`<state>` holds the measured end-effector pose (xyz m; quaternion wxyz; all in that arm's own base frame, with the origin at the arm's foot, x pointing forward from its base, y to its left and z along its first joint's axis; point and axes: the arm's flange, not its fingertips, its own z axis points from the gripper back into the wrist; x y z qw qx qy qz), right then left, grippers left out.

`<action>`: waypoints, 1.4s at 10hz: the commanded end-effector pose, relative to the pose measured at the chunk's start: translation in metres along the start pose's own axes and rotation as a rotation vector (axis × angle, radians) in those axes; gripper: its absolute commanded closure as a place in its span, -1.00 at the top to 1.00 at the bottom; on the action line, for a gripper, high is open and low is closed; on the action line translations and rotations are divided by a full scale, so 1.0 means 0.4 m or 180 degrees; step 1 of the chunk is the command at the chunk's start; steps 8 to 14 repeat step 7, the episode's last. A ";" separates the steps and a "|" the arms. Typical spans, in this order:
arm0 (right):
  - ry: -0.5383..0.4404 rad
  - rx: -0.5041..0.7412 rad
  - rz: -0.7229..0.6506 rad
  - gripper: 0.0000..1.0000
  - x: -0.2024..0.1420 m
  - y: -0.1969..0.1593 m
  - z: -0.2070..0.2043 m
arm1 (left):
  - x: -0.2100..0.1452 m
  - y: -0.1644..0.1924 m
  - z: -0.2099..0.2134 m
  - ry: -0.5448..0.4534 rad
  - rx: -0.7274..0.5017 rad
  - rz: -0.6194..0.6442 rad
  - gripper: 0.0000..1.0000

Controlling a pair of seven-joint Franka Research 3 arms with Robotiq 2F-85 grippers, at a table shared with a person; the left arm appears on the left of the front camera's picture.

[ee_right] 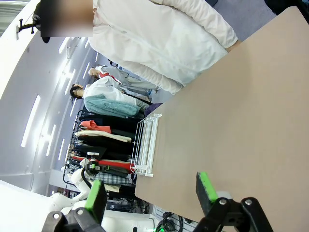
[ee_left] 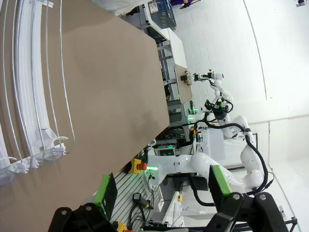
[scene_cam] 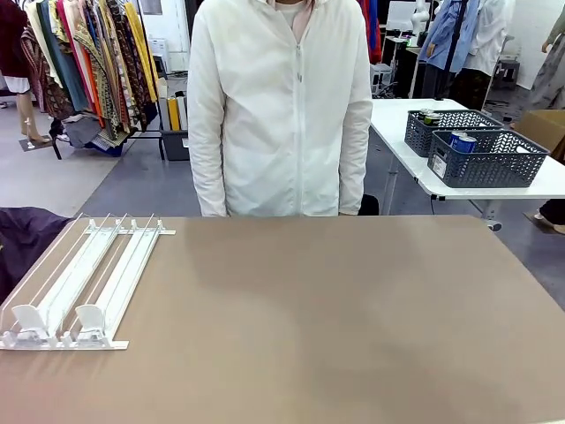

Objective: Retrieve and store the cans from the dispenser.
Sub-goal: Pick up one can from the Automatic Can Dispenser and place it in the middle of the table.

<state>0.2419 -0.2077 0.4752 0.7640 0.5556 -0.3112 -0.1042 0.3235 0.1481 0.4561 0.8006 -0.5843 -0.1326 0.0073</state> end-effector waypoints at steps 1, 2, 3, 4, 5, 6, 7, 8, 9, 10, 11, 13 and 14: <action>-0.0073 0.0085 0.0077 1.00 0.006 0.003 -0.007 | -0.006 -0.010 -0.007 -0.0046 -0.0066 0.0049 1.00; -0.0073 0.0085 0.0077 1.00 0.006 0.003 -0.007 | -0.006 -0.010 -0.007 -0.0046 -0.0066 0.0049 1.00; -0.0073 0.0085 0.0077 1.00 0.006 0.003 -0.007 | -0.006 -0.010 -0.007 -0.0046 -0.0066 0.0049 1.00; -0.0073 0.0085 0.0077 1.00 0.006 0.003 -0.007 | -0.006 -0.010 -0.007 -0.0046 -0.0066 0.0049 1.00; -0.0073 0.0085 0.0077 1.00 0.006 0.003 -0.007 | -0.006 -0.010 -0.007 -0.0046 -0.0066 0.0049 1.00; -0.0073 0.0085 0.0077 1.00 0.006 0.003 -0.007 | -0.006 -0.010 -0.007 -0.0046 -0.0066 0.0049 1.00; -0.0073 0.0085 0.0077 1.00 0.006 0.003 -0.007 | -0.006 -0.010 -0.007 -0.0046 -0.0066 0.0049 1.00; -0.0073 0.0085 0.0077 1.00 0.006 0.003 -0.007 | -0.006 -0.010 -0.007 -0.0046 -0.0066 0.0049 1.00; -0.0073 0.0085 0.0077 1.00 0.006 0.003 -0.007 | -0.006 -0.010 -0.007 -0.0046 -0.0066 0.0049 1.00; -0.0073 0.0085 0.0077 1.00 0.006 0.003 -0.007 | -0.006 -0.010 -0.007 -0.0046 -0.0066 0.0049 1.00; -0.0073 0.0085 0.0077 1.00 0.006 0.003 -0.007 | -0.006 -0.010 -0.007 -0.0046 -0.0066 0.0049 1.00; -0.0073 0.0085 0.0077 1.00 0.006 0.003 -0.007 | -0.006 -0.010 -0.007 -0.0046 -0.0066 0.0049 1.00; -0.0073 0.0085 0.0077 1.00 0.006 0.003 -0.007 | -0.006 -0.010 -0.007 -0.0046 -0.0066 0.0049 1.00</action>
